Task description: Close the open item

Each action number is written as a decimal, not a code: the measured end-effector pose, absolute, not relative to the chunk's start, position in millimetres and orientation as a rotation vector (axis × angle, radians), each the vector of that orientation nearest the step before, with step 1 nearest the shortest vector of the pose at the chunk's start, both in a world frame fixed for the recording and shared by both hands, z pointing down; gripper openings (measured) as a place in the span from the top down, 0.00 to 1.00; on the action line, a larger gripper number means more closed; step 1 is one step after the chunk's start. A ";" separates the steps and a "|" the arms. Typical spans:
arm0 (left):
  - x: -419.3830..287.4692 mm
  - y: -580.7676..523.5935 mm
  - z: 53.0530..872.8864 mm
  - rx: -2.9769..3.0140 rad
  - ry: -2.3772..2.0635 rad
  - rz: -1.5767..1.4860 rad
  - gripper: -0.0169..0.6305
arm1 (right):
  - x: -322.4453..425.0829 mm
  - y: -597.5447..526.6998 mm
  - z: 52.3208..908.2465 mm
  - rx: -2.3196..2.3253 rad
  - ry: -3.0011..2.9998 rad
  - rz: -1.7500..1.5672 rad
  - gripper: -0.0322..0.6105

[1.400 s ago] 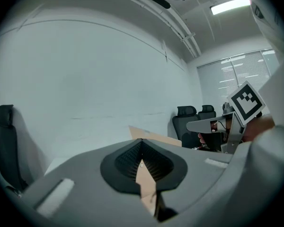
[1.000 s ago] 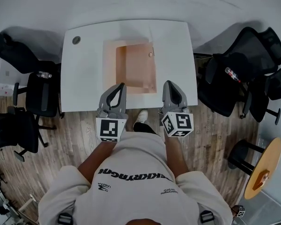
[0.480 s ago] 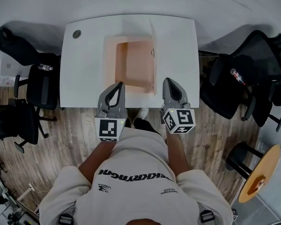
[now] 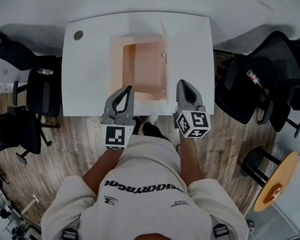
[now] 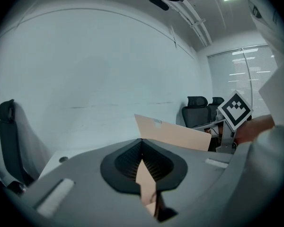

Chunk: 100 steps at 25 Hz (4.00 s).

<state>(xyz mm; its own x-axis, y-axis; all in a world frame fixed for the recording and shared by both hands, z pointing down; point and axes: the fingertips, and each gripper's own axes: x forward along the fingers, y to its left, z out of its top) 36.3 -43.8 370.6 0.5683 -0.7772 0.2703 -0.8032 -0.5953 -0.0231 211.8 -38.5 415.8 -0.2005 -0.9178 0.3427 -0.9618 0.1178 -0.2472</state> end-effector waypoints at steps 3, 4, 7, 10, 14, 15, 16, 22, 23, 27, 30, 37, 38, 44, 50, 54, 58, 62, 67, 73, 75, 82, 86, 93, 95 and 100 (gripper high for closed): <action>34.5 -47.9 375.4 2.679 -1.359 0.395 0.96 | 212.4 -42.8 423.7 1.897 -2.271 0.663 0.95; 33.3 -50.0 377.5 2.673 -1.360 0.400 0.96 | 211.6 -45.0 426.2 1.887 -2.274 0.672 0.95; 30.4 -56.6 382.7 2.658 -1.363 0.409 0.96 | 208.9 -52.2 434.1 1.859 -2.279 0.698 0.95; 30.0 -63.6 386.9 2.650 -1.358 0.416 0.96 | 208.9 -59.2 441.8 1.844 -2.273 0.720 0.95; 30.0 -70.9 391.9 2.647 -1.352 0.437 0.96 | 212.1 -66.7 451.0 1.842 -2.257 0.739 0.95; 30.5 -73.0 392.7 2.649 -1.351 0.441 0.96 | 213.2 -68.6 453.9 1.840 -2.253 0.743 0.95; 31.1 -74.8 393.5 2.650 -1.350 0.444 0.96 | 214.1 -70.2 457.0 1.835 -2.249 0.749 0.95; 31.9 -80.0 401.9 2.639 -1.339 0.465 0.96 | 217.6 -78.6 473.1 1.808 -2.234 0.777 0.95; 31.7 -81.2 403.6 2.636 -1.338 0.468 0.96 | 217.9 -80.4 475.4 1.804 -2.233 0.782 0.95; 31.0 -84.6 409.8 2.625 -1.333 0.480 0.96 | 219.4 -86.0 482.7 1.800 -2.228 0.792 0.95; 31.1 -86.6 413.6 2.617 -1.332 0.484 0.96 | 219.9 -88.1 487.6 1.803 -2.223 0.798 0.95; 31.1 -88.8 420.5 2.605 -1.331 0.494 0.96 | 218.2 -91.5 503.2 1.778 -2.212 0.825 0.95; 30.9 -88.9 421.9 2.602 -1.330 0.495 0.96 | 218.5 -92.3 506.2 1.778 -2.206 0.825 0.95; 29.0 -90.3 428.9 2.584 -1.331 0.516 0.96 | 218.7 -96.4 525.4 1.746 -2.190 0.858 0.95; 18.7 -94.4 436.2 2.559 -1.362 0.528 0.96 | 213.6 -99.9 534.1 1.709 -2.199 0.895 0.95; 12.3 -98.6 442.0 2.541 -1.381 0.533 0.96 | 209.0 -102.7 538.0 1.677 -2.214 0.912 0.95; 5.1 -100.5 447.0 2.519 -1.394 0.536 0.96 | 204.6 -104.7 540.4 1.665 -2.232 0.946 0.95; -3.4 -101.3 454.0 2.497 -1.406 0.553 0.96 | 197.7 -105.5 540.1 1.647 -2.247 0.952 0.95; -13.4 -107.8 457.5 2.477 -1.430 0.561 0.96 | 193.0 -109.1 539.8 1.635 -2.247 0.946 0.95; -23.7 -114.7 463.7 2.447 -1.444 0.559 0.96 | 187.6 -114.5 535.8 1.638 -2.246 0.941 0.95; -27.2 -116.0 467.1 2.440 -1.444 0.569 0.96 | 186.0 -116.3 535.4 1.635 -2.244 0.938 0.95; -41.4 -123.9 478.8 2.406 -1.454 0.587 0.96 | 179.6 -120.3 535.9 1.638 -2.227 0.960 0.95; -53.6 -129.5 489.3 2.377 -1.463 0.603 0.96 | 174.2 -121.4 536.5 1.630 -2.222 0.949 0.95; -60.3 -130.1 504.0 2.342 -1.444 0.621 0.96 | 170.8 -121.1 534.7 1.628 -2.215 0.943 0.95; -63.1 -130.3 509.2 2.331 -1.439 0.634 0.96 | 167.5 -121.4 535.1 1.622 -2.213 0.939 0.95; -63.4 -129.9 523.1 2.299 -1.388 0.662 0.96 | 164.0 -119.1 535.9 1.607 -2.208 0.925 0.95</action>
<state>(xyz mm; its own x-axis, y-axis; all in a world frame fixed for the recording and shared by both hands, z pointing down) -63.4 -129.9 523.1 0.4031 -0.7172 0.5685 -0.8930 -0.4440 0.0732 164.0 -119.1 535.9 -0.3559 -0.7576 0.5472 -0.9214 0.1867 -0.3408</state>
